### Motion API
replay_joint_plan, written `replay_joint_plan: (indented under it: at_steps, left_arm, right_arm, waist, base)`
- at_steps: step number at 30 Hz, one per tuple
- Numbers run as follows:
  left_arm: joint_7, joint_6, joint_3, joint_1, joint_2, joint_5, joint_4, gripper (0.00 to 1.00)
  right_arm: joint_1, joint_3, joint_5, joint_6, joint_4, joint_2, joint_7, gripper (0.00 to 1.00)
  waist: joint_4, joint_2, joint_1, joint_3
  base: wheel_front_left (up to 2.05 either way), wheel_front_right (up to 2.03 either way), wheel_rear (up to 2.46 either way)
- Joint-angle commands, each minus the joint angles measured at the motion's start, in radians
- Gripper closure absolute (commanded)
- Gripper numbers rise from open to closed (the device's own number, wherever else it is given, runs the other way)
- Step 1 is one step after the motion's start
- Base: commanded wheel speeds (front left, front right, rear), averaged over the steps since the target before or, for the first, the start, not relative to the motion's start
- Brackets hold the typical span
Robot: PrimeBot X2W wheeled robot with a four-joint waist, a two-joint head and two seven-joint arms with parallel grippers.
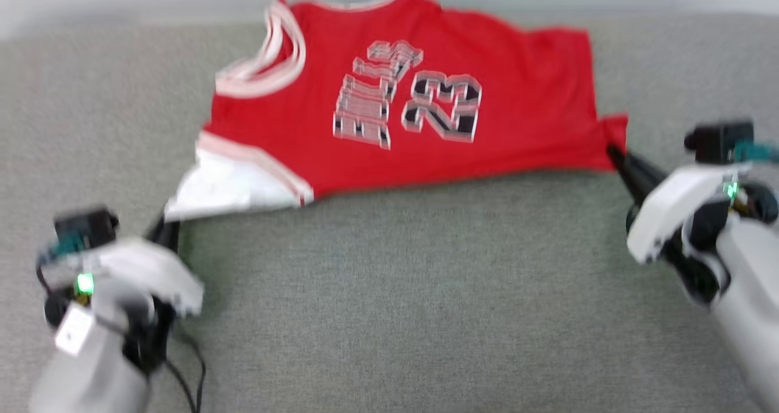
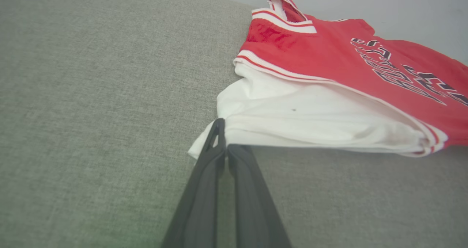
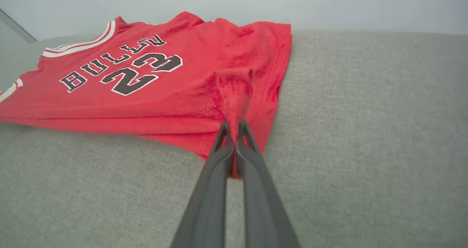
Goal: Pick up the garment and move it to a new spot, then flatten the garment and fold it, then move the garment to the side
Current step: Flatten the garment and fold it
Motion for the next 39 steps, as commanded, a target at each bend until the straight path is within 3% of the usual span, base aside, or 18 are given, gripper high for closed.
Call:
replay_joint_plan:
  at_steps: [1, 13, 20, 29, 39]
  left_arm:
    - [0.017, 0.033, 0.012, 0.076, 0.023, -0.012, -0.045, 1.0]
    - [0.183, 0.256, 0.046, 0.568, 0.091, -0.073, -0.537, 1.0]
    - [0.252, 0.352, 0.06, 0.775, 0.121, -0.099, -0.727, 1.0]
    - [0.302, 0.394, 0.066, 0.889, 0.158, -0.113, -0.879, 1.0]
    - [0.33, 0.329, 0.013, 0.655, 0.159, -0.071, -0.847, 1.0]
  right_arm:
    - [0.053, -0.008, 0.006, -0.003, -0.009, -0.027, -0.009, 1.0]
    - [0.414, -0.107, -0.019, -0.004, -0.125, -0.029, 0.013, 1.0]
    - [0.618, -0.219, -0.072, -0.004, -0.224, 0.011, 0.068, 1.0]
    - [0.819, -0.37, -0.18, -0.003, -0.425, 0.086, 0.17, 1.0]
    - [0.785, -0.451, -0.267, -0.002, -0.54, 0.155, 0.255, 1.0]
  waist:
    - [-0.006, 0.0, 0.0004, -0.063]
    - [0.004, 0.0, 0.0004, -0.221]
    - [0.018, 0.0, 0.0004, -0.279]
    - [0.022, 0.0, 0.0004, -0.289]
    - [0.009, 0.0, 0.0004, -0.233]
  base:
    - [0.0, 0.0, 0.0]
    - [0.0, 0.0, 0.0]
    - [0.0, 0.0, 0.0]
    - [0.0, 0.0, 0.0]
    - [0.0, 0.0, 0.0]
